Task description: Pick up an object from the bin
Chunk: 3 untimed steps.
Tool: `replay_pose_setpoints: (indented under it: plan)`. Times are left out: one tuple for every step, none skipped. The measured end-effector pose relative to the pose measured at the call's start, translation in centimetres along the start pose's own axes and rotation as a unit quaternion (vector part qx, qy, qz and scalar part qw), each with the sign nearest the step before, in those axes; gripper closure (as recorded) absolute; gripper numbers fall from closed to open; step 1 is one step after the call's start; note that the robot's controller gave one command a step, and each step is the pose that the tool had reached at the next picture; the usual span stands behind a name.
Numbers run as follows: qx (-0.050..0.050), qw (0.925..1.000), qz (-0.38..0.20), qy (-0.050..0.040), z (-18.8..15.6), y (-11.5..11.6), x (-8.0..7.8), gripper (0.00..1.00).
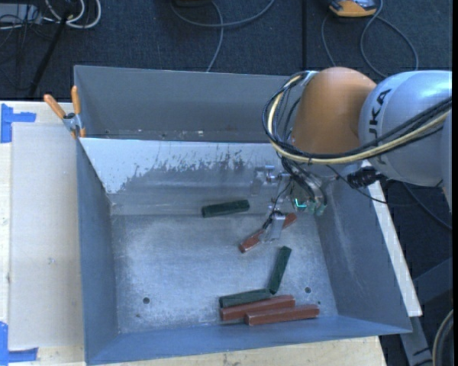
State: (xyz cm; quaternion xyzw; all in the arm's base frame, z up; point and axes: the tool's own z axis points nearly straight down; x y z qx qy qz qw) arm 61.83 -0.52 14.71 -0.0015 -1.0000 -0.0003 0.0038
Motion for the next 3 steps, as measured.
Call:
replay_pose_setpoints:
  plan:
    - [0.0,0.9981,0.061,-0.0007,7.5,-5.9,3.5,0.0]
    - [0.0,0.9982,0.06,-0.0048,7.1,-5.7,3.2,1.0]
    - [0.001,0.9996,0.026,-0.0076,-6.3,-5.6,6.2,1.0]
